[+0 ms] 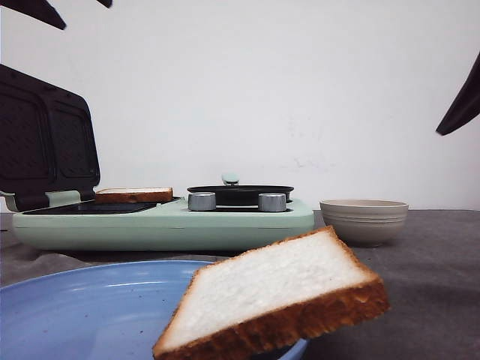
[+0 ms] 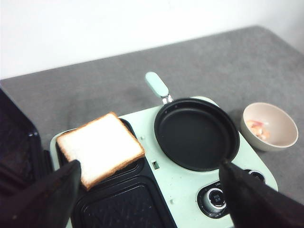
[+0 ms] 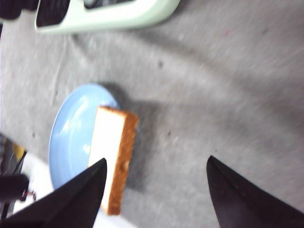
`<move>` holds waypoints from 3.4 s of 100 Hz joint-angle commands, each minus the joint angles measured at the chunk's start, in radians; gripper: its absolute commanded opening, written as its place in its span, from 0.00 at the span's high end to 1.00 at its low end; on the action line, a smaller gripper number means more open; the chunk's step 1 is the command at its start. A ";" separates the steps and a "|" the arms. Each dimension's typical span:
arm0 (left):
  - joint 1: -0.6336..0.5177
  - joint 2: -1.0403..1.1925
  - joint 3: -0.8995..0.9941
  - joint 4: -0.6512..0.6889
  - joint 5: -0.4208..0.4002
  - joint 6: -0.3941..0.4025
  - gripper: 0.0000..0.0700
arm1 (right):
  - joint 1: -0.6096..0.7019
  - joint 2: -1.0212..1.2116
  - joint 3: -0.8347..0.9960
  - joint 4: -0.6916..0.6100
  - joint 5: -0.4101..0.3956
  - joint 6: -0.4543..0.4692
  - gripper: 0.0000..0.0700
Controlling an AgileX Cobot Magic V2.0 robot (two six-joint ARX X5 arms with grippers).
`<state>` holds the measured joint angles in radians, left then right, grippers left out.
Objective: Make breakfast with bread and shrimp
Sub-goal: 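Open the left gripper and raise it away from the press, then grasp the second bread slice on the plate with the right gripper, then lift the bread with the right gripper and carry it over the press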
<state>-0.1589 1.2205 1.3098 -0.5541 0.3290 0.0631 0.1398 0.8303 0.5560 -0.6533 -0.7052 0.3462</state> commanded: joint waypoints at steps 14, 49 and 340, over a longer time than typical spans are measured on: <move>0.008 -0.108 -0.134 0.049 0.010 -0.019 0.28 | 0.095 0.079 -0.005 0.057 0.000 0.054 0.41; 0.009 -0.396 -0.365 0.116 0.010 -0.031 0.28 | 0.270 0.264 -0.027 0.202 0.000 0.114 0.41; 0.009 -0.708 -0.434 -0.008 -0.175 0.022 0.28 | 0.493 0.810 0.830 0.436 -0.055 0.270 1.00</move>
<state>-0.1482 0.5102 0.8661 -0.5701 0.1589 0.0692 0.6254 1.5879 1.3384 -0.2241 -0.7563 0.6315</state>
